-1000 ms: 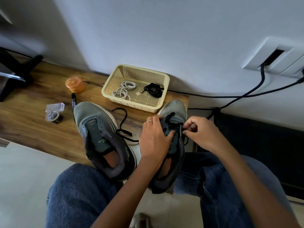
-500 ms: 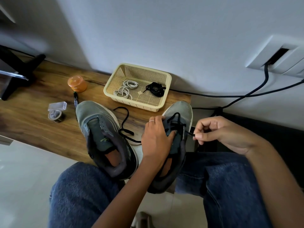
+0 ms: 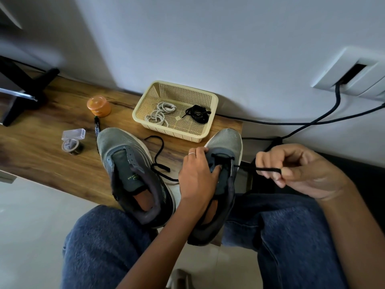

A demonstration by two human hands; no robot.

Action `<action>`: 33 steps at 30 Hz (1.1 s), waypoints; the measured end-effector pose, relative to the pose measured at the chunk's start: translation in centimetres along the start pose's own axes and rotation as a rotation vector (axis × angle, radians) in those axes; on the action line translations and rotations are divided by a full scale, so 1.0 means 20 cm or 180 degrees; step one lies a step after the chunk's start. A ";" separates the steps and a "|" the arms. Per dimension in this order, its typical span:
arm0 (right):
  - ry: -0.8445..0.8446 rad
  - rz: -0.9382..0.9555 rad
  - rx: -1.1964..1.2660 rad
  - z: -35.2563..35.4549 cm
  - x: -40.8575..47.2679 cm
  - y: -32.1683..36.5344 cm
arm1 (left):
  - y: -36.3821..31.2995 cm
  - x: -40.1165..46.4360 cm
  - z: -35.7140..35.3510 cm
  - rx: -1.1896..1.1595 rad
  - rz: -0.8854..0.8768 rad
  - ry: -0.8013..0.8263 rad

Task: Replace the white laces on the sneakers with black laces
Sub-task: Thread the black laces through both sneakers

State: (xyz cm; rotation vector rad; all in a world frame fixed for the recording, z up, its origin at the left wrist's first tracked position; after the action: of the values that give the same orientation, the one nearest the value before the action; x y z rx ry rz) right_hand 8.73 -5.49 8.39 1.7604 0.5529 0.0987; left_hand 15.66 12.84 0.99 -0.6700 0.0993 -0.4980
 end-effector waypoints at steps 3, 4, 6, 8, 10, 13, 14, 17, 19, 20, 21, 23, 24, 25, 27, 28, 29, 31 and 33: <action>-0.0367 -0.0132 0.0709 0.01 0.01 0.01 | 0.00 0.00 -0.01 0.0019 0.0006 0.0040; -0.0737 -0.0255 0.0768 0.03 0.02 0.00 | 0.00 0.00 -0.01 0.0033 -0.0004 0.0055; -0.1694 -0.0794 -0.0087 0.05 0.05 -0.05 | 0.00 0.00 0.00 0.0027 -0.0038 0.0050; -0.2248 -0.1802 -0.1621 0.07 0.07 -0.12 | 0.00 0.00 0.00 0.0015 -0.0130 0.0020; -0.2248 -0.2636 -0.2616 0.05 0.08 -0.16 | 0.00 0.00 0.00 0.0081 -0.0326 -0.0049; -0.2291 -0.2307 -0.2433 0.03 0.10 -0.15 | 0.00 0.01 0.00 0.0190 -0.0721 -0.0086; -0.2253 -0.2104 -0.2277 0.02 0.11 -0.15 | -0.01 0.01 0.00 0.0214 -0.0813 -0.0051; -0.2119 -0.1798 -0.2174 -0.02 0.15 -0.15 | 0.00 0.02 0.00 0.0285 -0.0921 -0.0077; -0.2174 -0.1660 -0.2332 -0.03 0.17 -0.16 | 0.01 0.02 0.00 0.0301 -0.0939 -0.0221; -0.2212 -0.1594 -0.2390 -0.04 0.18 -0.16 | 0.01 0.02 0.00 0.0305 -0.0986 -0.0308; -0.2230 -0.1534 -0.2426 -0.04 0.18 -0.17 | 0.01 0.02 0.00 0.0343 -0.1073 -0.0392; -0.2214 -0.1537 -0.2342 -0.03 0.19 -0.17 | 0.01 0.03 0.00 0.0496 -0.1310 -0.0526; -0.2206 -0.1565 -0.2231 -0.03 0.19 -0.17 | 0.01 0.03 0.01 0.0552 -0.1393 -0.0559; -0.2207 -0.1592 -0.2093 -0.03 0.18 -0.17 | 0.01 0.03 0.01 0.0587 -0.1418 -0.0574; -0.2228 -0.1692 -0.1826 -0.02 0.18 -0.17 | 0.02 0.03 0.01 0.0594 -0.1296 -0.0521; -0.2254 -0.1768 -0.1688 -0.02 0.19 -0.18 | 0.02 0.03 0.01 0.0592 -0.1208 -0.0477; -0.2295 -0.1852 -0.1535 -0.01 0.19 -0.18 | 0.02 0.03 0.01 0.0576 -0.1140 -0.0450; -0.2384 -0.2008 -0.1194 0.00 0.20 -0.19 | 0.02 0.03 0.01 0.0499 -0.1054 -0.0441; -0.2443 -0.2111 -0.0832 0.00 0.21 -0.19 | 0.02 0.02 0.01 0.0434 -0.0977 -0.0431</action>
State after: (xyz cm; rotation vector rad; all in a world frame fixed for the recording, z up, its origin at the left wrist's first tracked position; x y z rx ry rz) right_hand 11.28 -3.08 3.80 1.1574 0.4896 -0.8909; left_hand 16.25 12.89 0.94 -0.5857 -0.1666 -0.7453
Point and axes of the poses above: each hand's wrist, its own x-axis towards the middle knuckle, its own z-axis out of the back of the hand, y = z × x, the point moved 1 cm from there along x, towards the middle knuckle, and after that the axes turned 13 degrees about -z, right-handed, at the moved point
